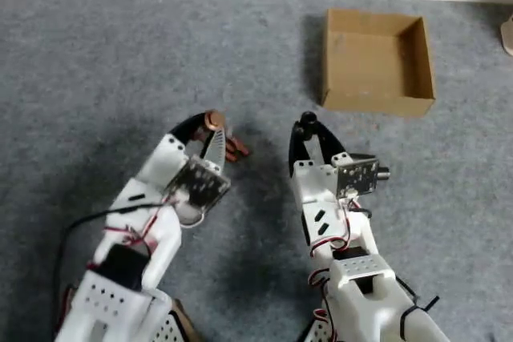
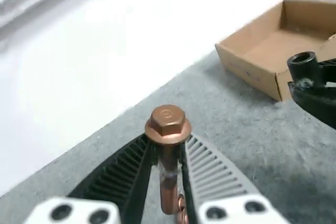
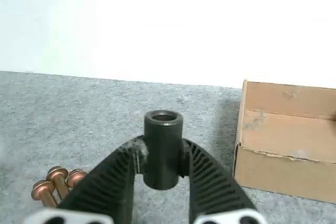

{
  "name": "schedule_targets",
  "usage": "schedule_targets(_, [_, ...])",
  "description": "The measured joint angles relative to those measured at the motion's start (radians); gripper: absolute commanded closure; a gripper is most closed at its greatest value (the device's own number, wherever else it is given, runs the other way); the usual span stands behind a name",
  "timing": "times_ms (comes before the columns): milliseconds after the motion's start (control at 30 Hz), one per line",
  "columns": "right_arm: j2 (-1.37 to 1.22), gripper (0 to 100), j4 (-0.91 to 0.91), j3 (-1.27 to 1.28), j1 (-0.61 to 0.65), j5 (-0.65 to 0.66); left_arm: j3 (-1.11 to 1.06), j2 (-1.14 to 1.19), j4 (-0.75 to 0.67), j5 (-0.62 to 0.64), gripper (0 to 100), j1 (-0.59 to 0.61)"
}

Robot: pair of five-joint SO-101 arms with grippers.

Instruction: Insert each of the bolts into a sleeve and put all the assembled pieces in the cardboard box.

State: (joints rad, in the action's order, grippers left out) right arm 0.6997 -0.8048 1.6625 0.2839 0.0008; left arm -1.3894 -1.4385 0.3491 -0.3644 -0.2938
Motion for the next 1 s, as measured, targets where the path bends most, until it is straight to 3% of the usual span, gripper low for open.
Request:
schedule_targets(233, [0.0,99.5,0.002,0.0,0.0,-0.046,-0.141,-0.189,-0.16,0.021,99,0.0])
schedule_targets(500, [0.0,99.5,0.054,0.002,0.055,-0.061,-0.098,-0.209,-0.066,0.391,99,0.051])
schedule_targets(667, [0.0,99.5,0.057,0.002,0.094,-0.064,-0.075,-0.207,-0.066,0.502,99,0.046])
schedule_targets(867, [0.0,99.5,0.069,0.002,0.157,-0.064,0.005,0.002,-0.066,0.522,99,0.048])
schedule_targets(1000, [0.0,99.5,0.097,0.002,0.176,-0.064,0.097,0.155,-0.066,0.62,99,0.057])
